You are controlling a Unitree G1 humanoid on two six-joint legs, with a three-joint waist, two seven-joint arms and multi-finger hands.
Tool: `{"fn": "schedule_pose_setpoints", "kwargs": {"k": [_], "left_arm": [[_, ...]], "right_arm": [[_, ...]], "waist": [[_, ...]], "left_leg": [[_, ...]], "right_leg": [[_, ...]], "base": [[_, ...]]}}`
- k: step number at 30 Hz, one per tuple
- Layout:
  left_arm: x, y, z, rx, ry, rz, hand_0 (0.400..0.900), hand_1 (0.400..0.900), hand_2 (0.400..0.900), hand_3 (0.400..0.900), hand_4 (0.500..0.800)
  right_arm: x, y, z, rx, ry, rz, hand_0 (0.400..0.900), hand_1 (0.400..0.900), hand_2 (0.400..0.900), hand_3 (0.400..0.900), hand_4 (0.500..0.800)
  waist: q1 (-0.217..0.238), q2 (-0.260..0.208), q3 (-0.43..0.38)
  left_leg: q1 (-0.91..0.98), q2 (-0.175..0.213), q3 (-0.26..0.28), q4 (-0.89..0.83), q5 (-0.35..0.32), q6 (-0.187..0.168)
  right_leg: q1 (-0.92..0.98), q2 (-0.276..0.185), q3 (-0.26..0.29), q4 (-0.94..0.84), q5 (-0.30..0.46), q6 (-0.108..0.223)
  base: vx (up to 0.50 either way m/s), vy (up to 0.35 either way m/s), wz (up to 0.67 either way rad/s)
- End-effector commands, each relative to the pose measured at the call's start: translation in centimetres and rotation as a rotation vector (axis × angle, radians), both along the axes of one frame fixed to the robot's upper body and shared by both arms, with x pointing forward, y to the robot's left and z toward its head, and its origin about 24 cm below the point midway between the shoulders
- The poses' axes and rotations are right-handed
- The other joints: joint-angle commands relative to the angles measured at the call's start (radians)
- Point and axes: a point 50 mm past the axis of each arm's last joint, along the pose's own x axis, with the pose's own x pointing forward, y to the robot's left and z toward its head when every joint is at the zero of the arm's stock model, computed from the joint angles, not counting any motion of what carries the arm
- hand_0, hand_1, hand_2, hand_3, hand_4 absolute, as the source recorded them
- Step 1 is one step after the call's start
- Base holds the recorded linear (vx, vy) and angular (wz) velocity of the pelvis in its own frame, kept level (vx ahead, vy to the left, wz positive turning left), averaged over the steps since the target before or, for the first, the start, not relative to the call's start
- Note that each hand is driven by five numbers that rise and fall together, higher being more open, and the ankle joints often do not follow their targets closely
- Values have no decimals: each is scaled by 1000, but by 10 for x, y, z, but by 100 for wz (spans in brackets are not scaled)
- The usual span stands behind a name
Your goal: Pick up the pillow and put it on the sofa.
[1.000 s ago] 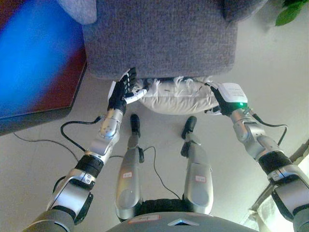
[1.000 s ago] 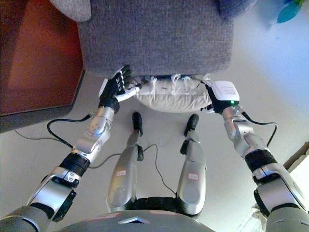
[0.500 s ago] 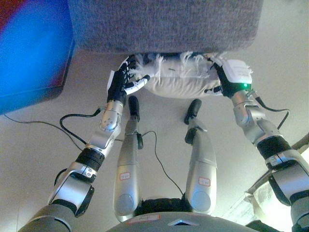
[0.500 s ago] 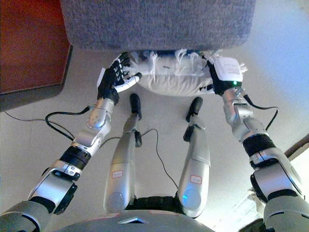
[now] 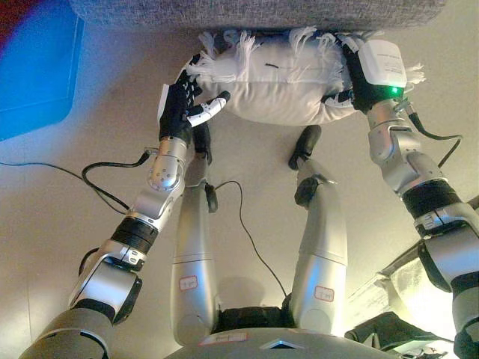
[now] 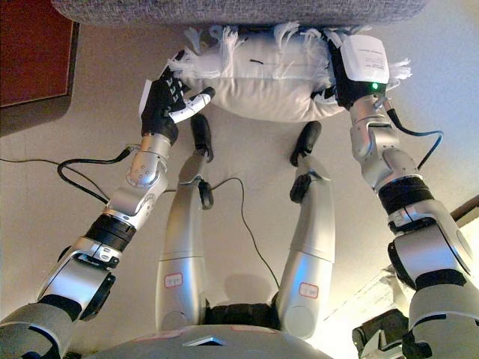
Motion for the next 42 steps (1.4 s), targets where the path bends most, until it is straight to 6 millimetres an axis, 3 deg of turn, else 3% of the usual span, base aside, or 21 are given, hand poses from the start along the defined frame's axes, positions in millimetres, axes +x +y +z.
{"fn": "schedule_pose_setpoints", "kwargs": {"k": [1, 4, 5, 6, 11, 21, 31, 39, 42], "left_arm": [[-11, -2, 38, -91, -200, -31, 900, 900, 900, 900, 800], [-11, -1, 36, -82, -180, -32, 900, 900, 900, 900, 800], [-11, -1, 36, -82, -181, -32, 900, 900, 900, 900, 800], [-11, 1, 35, -86, -175, -20, 900, 900, 900, 900, 800], [-12, 2, 34, -82, -172, -20, 900, 900, 900, 900, 800], [-9, 5, 29, -93, -152, 9, 900, 900, 900, 900, 800], [-7, 23, -2, -132, -44, 140, 900, 900, 900, 900, 800], [-11, 29, -28, -96, 41, 190, 900, 900, 900, 900, 800], [-19, 36, -51, -70, 115, 196, 900, 900, 900, 900, 800]], "right_arm": [[1, -2, 30, -51, -78, 11, 900, 900, 900, 900, 800], [7, 3, 44, -17, -46, 18, 900, 900, 900, 900, 800], [8, 4, 44, -18, -46, 19, 835, 835, 835, 835, 761], [7, 6, 51, 0, -63, 37, 400, 400, 400, 400, 500], [5, 15, 65, 81, -94, 95, 400, 400, 400, 400, 500], [1, 17, 67, 111, -119, 116, 400, 400, 400, 400, 500], [-12, 21, 66, 123, -210, 159, 400, 400, 400, 400, 500], [-27, 19, 55, 108, -256, 189, 400, 400, 400, 400, 500], [-39, 21, 42, 105, -256, 223, 400, 400, 400, 400, 500]], "waist": [[27, 14, 7], [33, 8, 7], [32, 7, 7], [34, 5, 7], [33, -7, 7], [33, -13, 7], [29, -23, 7], [25, -38, 7], [23, -55, -18]], "left_leg": [[9, 11, -8, 63, -129, -18], [-20, 4, -14, 84, -132, -18], [-22, 4, -14, 85, -132, -18], [-23, 5, -13, 82, -130, -18], [-31, 0, -19, 75, -124, -18], [-17, -5, -20, 55, -111, -19], [85, 1, -6, 6, -89, -20], [300, 3, 4, -89, -63, -23], [455, 6, 4, -148, -54, -18]], "right_leg": [[2, -10, 44, 110, -29, 109], [-25, -9, 44, 129, -35, 105], [-26, -10, 44, 130, -36, 105], [-30, -8, 46, 131, -35, 104], [-38, -9, 42, 124, -34, 105], [-24, -6, 43, 116, -36, 106], [82, -1, 39, 65, -14, 108], [313, 11, 17, -59, 12, 102], [478, 28, -1, -140, 23, 102]], "base": [[0, 0, 0], [-5, -9, 2], [0, 0, 0], [0, 0, 0], [0, 0, 0], [0, 0, 0], [-19, 8, -2], [-14, 12, -5], [73, -5, -6]]}}
